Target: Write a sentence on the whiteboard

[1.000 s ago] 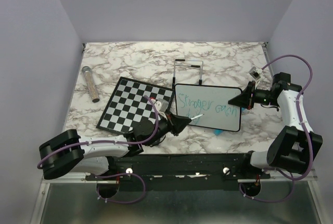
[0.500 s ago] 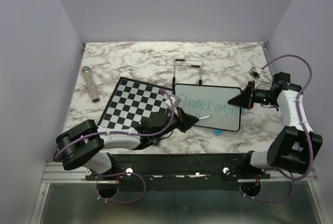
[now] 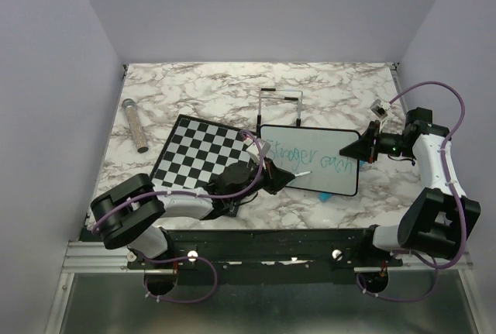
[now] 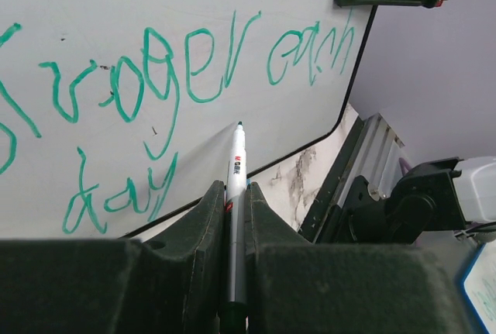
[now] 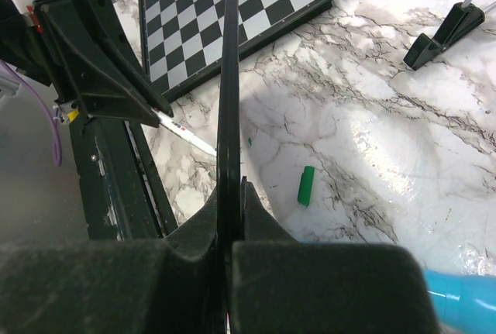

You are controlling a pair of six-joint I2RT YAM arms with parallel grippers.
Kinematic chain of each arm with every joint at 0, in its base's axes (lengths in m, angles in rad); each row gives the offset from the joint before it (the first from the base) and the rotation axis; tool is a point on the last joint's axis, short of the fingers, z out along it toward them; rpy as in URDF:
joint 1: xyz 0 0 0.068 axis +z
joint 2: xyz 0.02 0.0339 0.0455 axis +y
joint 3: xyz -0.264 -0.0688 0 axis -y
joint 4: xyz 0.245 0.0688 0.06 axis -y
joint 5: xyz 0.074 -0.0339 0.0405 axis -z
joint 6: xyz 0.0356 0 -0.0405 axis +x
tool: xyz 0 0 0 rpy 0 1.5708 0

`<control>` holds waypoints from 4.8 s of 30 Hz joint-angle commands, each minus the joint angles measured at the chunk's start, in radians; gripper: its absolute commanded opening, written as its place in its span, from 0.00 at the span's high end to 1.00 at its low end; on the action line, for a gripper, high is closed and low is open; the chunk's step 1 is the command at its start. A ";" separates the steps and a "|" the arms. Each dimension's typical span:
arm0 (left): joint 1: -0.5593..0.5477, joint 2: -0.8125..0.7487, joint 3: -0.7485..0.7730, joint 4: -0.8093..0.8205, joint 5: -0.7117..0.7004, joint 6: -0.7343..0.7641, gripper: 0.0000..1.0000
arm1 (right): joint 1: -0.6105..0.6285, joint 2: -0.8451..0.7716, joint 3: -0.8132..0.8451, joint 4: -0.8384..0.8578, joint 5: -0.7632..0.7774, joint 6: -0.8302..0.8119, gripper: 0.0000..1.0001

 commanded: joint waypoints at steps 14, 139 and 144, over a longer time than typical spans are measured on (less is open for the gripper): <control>0.043 0.046 0.014 0.052 0.070 -0.001 1.00 | 0.003 -0.010 -0.003 0.019 -0.031 -0.019 1.00; 0.050 0.115 0.099 0.060 0.231 -0.065 1.00 | 0.008 -0.008 -0.009 0.016 -0.053 -0.023 0.99; 0.049 0.147 0.125 0.020 0.228 -0.052 1.00 | 0.008 -0.007 -0.009 0.013 -0.053 -0.025 1.00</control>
